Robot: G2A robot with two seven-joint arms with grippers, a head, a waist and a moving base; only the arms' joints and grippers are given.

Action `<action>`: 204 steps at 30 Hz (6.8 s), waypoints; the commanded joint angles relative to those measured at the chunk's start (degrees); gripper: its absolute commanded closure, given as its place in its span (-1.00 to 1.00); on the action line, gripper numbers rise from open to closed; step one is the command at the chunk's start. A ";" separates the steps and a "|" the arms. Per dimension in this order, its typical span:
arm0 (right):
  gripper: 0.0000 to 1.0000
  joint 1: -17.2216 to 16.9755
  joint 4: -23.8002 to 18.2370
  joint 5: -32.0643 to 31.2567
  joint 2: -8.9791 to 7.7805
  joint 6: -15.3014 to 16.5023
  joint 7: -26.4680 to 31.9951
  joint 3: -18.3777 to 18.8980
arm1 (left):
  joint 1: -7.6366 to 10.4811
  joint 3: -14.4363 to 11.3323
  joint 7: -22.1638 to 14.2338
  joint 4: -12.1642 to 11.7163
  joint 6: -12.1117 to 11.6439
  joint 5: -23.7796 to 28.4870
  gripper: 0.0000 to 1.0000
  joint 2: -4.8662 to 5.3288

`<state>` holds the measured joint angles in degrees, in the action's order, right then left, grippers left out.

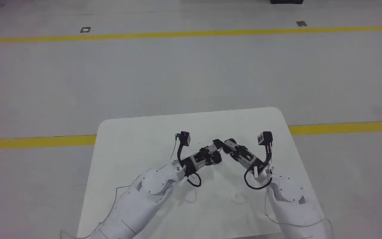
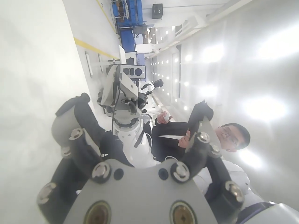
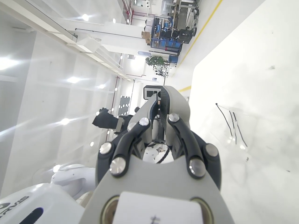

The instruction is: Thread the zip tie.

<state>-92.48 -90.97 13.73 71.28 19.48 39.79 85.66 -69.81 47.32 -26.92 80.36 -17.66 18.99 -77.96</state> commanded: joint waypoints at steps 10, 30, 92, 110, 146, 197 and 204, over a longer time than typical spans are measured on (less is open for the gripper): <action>1.00 -0.36 -1.02 -0.55 0.58 0.00 -3.16 0.27 | -0.09 0.20 0.70 -0.42 0.41 2.68 -0.24 -0.05; 1.00 -0.46 0.05 -1.97 2.25 0.00 -7.38 -0.39 | -0.20 -0.92 2.29 -1.12 -0.60 4.06 0.04 -0.46; 1.00 -2.17 -4.14 -9.83 3.41 0.00 -6.28 0.27 | -0.97 -0.63 4.94 -0.43 1.87 1.82 0.76 -0.15; 1.00 -2.15 -4.44 -10.27 3.49 0.00 -6.76 0.21 | -0.60 -0.55 4.66 -1.03 1.71 1.93 1.00 -0.15; -1.00 -0.08 6.32 -4.70 3.27 0.00 0.54 5.35 | -2.50 1.57 7.11 7.80 0.89 -30.60 1.00 3.22; -1.00 8.82 -4.82 -34.00 0.51 -6.77 10.21 -7.79 | -20.42 24.01 6.63 26.67 3.94 -34.29 1.00 9.72; -1.00 9.68 -4.16 -34.28 0.39 -8.59 9.22 -10.13 | -21.20 25.55 1.72 25.57 -0.08 -20.30 1.00 10.07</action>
<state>-82.80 -95.19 -20.45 71.69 11.16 49.16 75.73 -91.04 72.74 -24.37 106.15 -17.27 -3.66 -67.94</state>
